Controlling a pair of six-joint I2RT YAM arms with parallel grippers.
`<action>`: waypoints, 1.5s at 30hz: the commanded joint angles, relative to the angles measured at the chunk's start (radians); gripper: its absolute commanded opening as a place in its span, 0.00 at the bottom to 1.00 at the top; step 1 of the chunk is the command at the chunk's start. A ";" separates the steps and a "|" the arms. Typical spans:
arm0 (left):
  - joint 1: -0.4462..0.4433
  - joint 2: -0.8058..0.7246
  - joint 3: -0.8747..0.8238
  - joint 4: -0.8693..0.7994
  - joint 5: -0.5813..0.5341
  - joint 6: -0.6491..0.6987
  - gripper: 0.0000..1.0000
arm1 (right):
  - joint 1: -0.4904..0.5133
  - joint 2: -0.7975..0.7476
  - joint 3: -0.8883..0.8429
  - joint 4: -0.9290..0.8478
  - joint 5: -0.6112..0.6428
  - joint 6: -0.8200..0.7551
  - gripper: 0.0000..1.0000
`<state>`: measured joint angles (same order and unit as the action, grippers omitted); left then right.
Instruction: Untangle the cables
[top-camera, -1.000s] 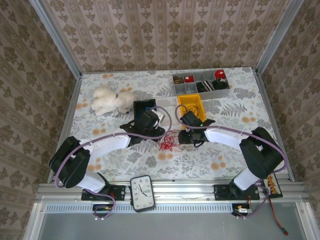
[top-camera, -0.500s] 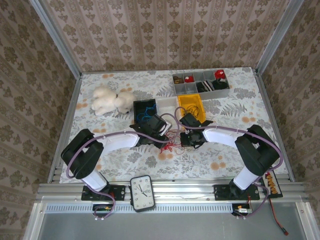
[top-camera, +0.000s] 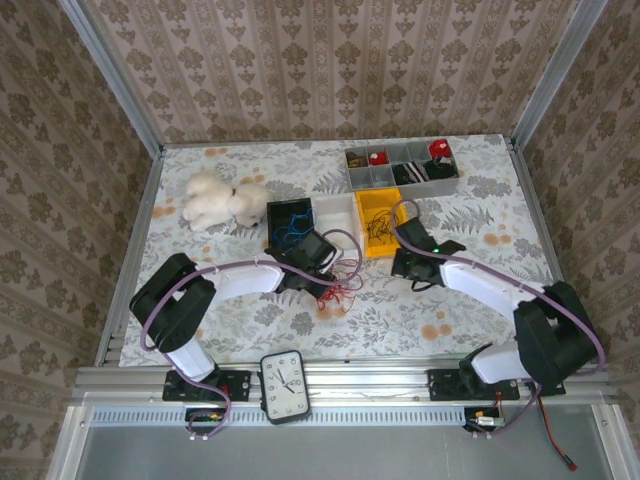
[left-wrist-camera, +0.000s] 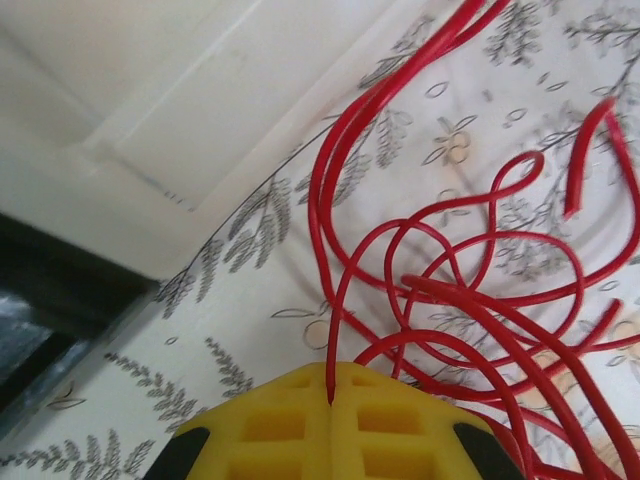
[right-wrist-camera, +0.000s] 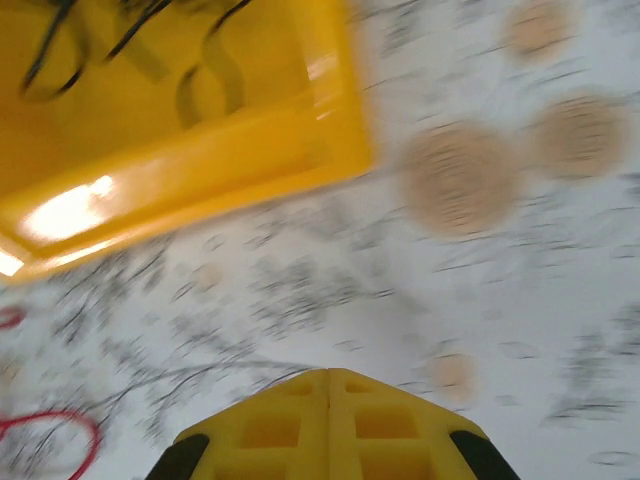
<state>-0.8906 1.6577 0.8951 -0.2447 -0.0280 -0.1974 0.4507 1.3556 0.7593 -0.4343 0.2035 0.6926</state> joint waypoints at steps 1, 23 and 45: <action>0.002 -0.054 -0.037 -0.014 -0.008 -0.015 0.00 | -0.017 -0.063 -0.025 0.017 -0.008 -0.034 0.04; 0.003 -0.107 -0.085 0.057 0.019 -0.007 0.00 | 0.340 0.282 0.120 0.027 -0.315 -0.283 0.48; 0.110 -0.246 -0.220 0.056 -0.050 -0.141 0.00 | 0.010 -0.041 -0.115 -0.077 0.049 0.127 0.00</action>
<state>-0.8375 1.4456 0.7238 -0.0700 0.0528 -0.2871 0.5606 1.3674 0.7296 -0.3096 0.0513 0.7021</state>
